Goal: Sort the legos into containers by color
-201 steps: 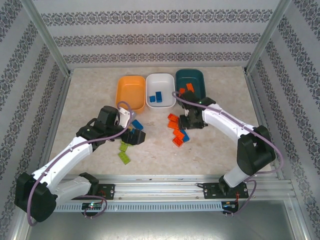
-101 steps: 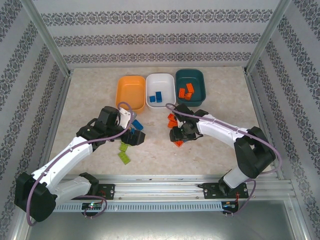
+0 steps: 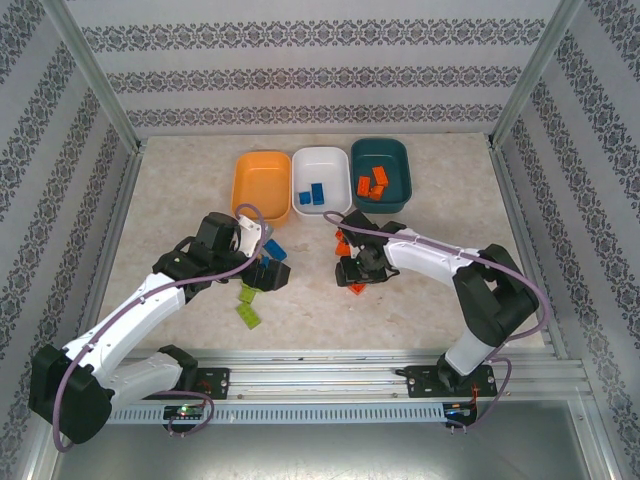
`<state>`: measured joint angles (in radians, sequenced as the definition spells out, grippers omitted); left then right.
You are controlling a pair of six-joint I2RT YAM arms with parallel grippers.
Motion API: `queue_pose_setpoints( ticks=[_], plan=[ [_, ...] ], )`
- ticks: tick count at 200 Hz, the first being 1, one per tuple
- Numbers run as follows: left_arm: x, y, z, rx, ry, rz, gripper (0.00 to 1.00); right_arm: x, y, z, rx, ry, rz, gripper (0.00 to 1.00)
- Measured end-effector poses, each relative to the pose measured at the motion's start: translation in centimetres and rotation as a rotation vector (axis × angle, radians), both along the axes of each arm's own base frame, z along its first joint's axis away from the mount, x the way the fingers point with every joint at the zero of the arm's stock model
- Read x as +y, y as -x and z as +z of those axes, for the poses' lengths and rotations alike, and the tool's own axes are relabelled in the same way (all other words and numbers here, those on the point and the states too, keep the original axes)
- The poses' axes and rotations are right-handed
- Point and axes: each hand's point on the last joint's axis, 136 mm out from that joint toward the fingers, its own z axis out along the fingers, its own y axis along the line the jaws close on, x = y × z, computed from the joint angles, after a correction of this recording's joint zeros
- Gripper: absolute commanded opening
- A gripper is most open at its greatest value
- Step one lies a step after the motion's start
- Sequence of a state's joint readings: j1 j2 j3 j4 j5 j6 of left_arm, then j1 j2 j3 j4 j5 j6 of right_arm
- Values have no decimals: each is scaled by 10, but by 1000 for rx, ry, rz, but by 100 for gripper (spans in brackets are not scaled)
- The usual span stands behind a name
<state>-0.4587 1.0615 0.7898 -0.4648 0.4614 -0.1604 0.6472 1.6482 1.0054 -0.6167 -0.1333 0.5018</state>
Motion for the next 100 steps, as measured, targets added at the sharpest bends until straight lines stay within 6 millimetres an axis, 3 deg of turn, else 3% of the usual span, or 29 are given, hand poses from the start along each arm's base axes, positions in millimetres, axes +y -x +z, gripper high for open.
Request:
queue_pose_setpoints(
  ticks=[75, 100],
  plan=[
    [0, 0, 0, -1, -2, 2, 100, 2, 13, -18, 14, 91, 61, 53],
    [0, 0, 0, -1, -2, 2, 100, 1, 13, -20, 11, 112, 66, 46]
  ],
)
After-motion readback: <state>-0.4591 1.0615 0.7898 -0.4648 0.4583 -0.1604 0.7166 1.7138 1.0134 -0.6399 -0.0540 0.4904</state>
